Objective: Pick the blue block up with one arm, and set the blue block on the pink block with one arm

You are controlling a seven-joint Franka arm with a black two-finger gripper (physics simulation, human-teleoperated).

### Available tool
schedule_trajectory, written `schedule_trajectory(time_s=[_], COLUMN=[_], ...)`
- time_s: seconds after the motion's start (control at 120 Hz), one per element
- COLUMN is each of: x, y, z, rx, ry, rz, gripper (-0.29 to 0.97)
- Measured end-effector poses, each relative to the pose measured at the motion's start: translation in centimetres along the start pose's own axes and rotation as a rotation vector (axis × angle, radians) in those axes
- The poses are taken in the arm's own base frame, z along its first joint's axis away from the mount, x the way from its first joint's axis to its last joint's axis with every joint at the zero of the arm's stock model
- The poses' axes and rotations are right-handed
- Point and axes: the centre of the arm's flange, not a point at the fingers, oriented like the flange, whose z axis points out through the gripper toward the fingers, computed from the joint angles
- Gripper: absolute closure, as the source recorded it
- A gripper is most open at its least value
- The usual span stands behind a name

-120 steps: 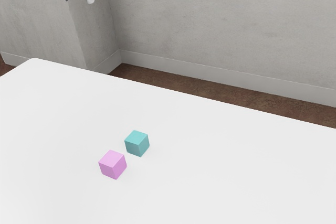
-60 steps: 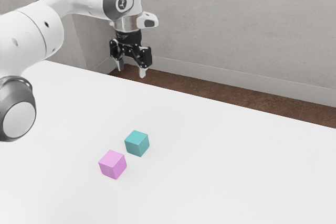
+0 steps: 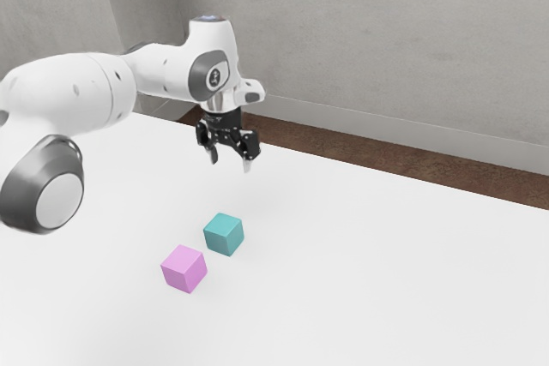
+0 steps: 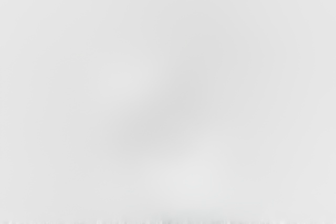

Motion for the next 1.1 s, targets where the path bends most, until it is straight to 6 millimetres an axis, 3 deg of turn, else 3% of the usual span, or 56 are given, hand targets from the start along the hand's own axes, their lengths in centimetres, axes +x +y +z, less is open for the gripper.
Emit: schedule_trajectory(time_s=[0.05,0.167,0.308,0.55,0.683,0.975,1.1], x=[-1.7,-4.4,-5.5,-7.6,-7.8,-5.9,-5.7], y=[-0.1,0.2,1.7,1.2,1.0,1.0,2.1], z=[1.3,2.3,4.1,6.4,6.9,7.3,7.5], rx=[-0.016,-0.031,-0.026,-0.013,-0.005,0.010,0.006], ry=[-0.020,-0.028,-0.032,-0.063,-0.064,-0.043,-0.041], rz=[-0.004,0.005,0.037,0.052,0.058,0.069,0.090], gripper=[0.02,0.02,0.02,0.02,0.02,0.02,0.02])
